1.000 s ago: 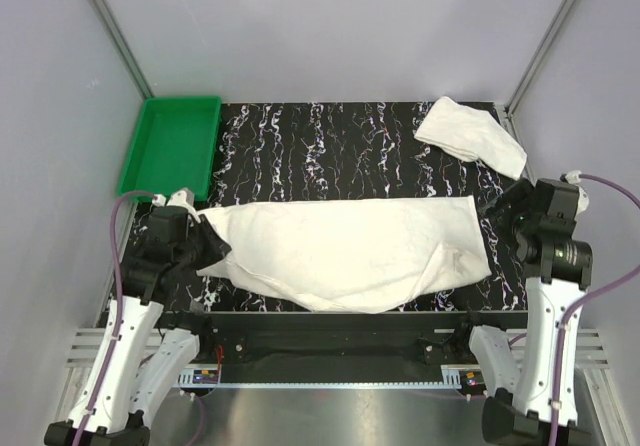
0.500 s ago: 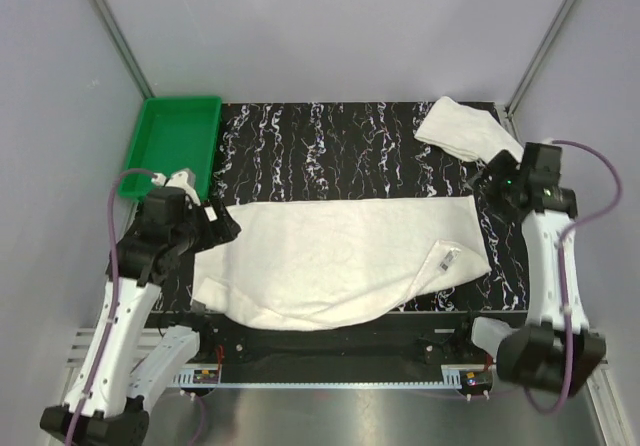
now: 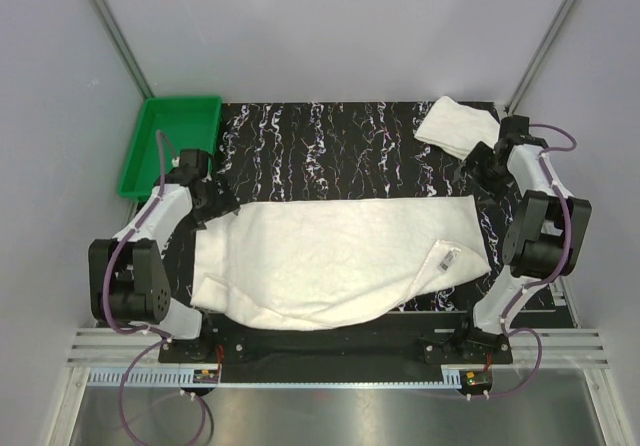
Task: Roll the towels
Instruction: Flatten the towel
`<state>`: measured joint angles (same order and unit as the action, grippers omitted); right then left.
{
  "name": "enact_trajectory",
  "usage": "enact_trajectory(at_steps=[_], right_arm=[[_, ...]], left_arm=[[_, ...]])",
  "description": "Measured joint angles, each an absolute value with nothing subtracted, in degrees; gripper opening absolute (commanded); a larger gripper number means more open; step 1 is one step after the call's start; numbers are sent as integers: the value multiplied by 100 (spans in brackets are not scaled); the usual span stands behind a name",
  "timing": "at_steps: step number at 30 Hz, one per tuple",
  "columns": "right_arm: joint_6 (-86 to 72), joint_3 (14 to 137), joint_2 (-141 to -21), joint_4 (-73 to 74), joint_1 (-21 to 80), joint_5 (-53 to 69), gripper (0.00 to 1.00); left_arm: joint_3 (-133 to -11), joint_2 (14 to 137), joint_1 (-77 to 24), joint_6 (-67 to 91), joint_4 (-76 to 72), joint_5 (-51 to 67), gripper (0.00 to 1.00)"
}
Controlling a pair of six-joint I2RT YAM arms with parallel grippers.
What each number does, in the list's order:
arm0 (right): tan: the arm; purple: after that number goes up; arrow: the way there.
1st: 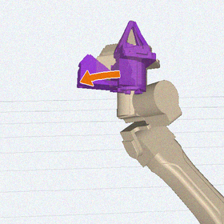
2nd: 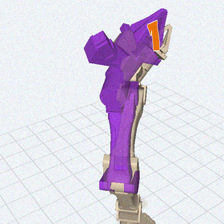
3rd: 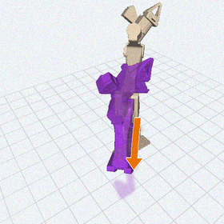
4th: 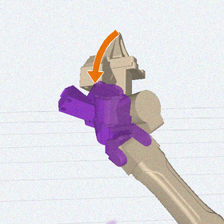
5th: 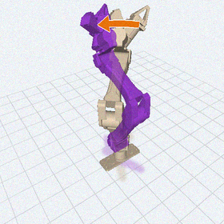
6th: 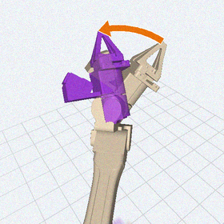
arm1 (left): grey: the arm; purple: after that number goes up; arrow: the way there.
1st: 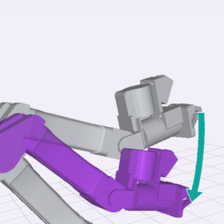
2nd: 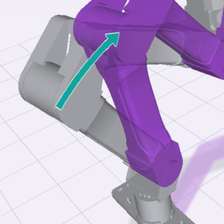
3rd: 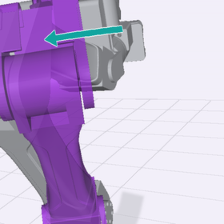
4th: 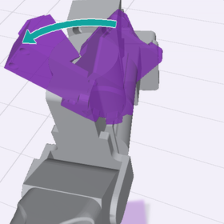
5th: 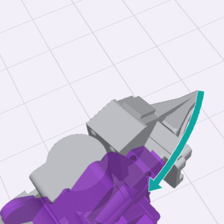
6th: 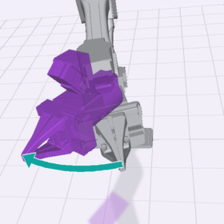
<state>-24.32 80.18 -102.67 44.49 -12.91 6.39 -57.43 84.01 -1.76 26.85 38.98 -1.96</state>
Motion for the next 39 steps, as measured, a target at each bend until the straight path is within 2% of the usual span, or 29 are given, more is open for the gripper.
enact_trajectory(at_steps=[10, 14, 17, 21, 22, 24, 25, 28, 33, 39], right_arm=[[-2231, 8405, -11572, 4431, -1291, 259, 86], [-2228, 8471, -11642, 4427, -1291, 307, 86], [-2231, 8552, -11677, 4405, -1291, 414, 85], [-2235, 8578, -11688, 4329, -1291, 440, 85], [-2239, 8578, -11688, 4305, -1291, 467, 84], [-2250, 8556, -11688, 4250, -1291, 539, 84], [-2252, 8527, -11686, 4200, -1291, 565, 84], [-2263, 8447, -11666, 4121, -1291, 569, 82], [-2270, 8331, -11607, 4027, -1293, 543, 73], [-2272, 8281, -11579, 4001, -1341, 499, 73]], left_arm=[[-6064, 9439, 484, 2825, 3656, -681, 94], [-6335, 9970, 539, 2847, 3562, -821, 93], [-6477, 10289, 561, 2875, 3548, -847, 89], [-6565, 10374, 569, 2891, 3465, -797, 74], [-6565, 10379, 569, 2891, 3448, -777, 63], [-6571, 10394, 565, 2895, 3404, -738, 48], [-6578, 10401, 565, 2888, 3374, -701, 36], [-6578, 10409, 565, 2880, 3258, -548, 17], [-6576, 10412, 534, 2891, 3175, -403, 12], [-6573, 10412, 456, 2888, 3131, -392, 11]])
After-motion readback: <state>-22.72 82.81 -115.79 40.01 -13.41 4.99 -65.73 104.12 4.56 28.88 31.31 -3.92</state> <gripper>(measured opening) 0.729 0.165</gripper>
